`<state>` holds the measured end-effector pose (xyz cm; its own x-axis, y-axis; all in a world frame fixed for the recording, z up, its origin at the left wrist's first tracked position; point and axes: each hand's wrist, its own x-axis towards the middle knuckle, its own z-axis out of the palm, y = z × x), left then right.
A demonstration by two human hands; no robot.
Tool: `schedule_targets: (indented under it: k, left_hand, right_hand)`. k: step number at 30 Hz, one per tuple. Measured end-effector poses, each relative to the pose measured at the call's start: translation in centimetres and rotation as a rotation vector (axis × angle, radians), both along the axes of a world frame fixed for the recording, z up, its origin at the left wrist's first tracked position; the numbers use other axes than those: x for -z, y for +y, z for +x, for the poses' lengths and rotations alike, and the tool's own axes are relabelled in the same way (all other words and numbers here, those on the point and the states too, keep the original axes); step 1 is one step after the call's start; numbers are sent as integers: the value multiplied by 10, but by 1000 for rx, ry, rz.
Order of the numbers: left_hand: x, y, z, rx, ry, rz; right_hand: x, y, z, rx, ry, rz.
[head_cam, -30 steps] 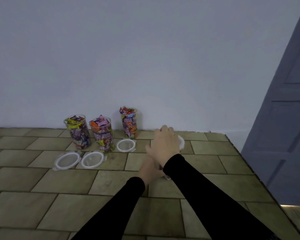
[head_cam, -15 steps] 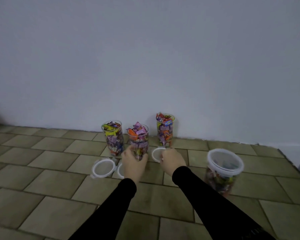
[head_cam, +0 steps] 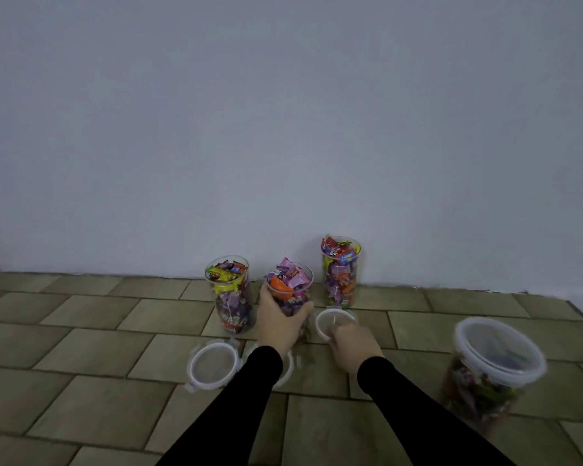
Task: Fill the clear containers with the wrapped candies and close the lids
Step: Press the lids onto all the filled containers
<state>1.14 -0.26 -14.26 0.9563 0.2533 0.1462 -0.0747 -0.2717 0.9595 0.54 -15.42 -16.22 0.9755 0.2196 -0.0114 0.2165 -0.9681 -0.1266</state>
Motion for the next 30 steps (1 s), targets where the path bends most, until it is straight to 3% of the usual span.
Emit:
schedule_targets:
  k: [10,14,16,20,22,25,30]
  left_hand:
    - [10,-1,2,-19,-47,110]
    - [8,-6,-12,30,-37,55]
    - [8,-8,-20,53,-25,35]
    - [8,-9,-34,133,5,-17]
    - [6,-13,-39,154,-10,-7]
    - [4,-21,-46,199,-35,25]
    - [4,-29,-56,253,-28,41]
  right_hand:
    - [-31,-17,5,191,-353,264]
    - [-66,-13,-15,203,-720,396]
    - [-86,-7,-30,159,-799,537]
    - [-119,2,-50,63,-752,767]
    - [-128,7,-46,-53,-584,865]
    - [-128,11,-29,-97,-306,818]
    - [-120,8,-11,9,-159,771]
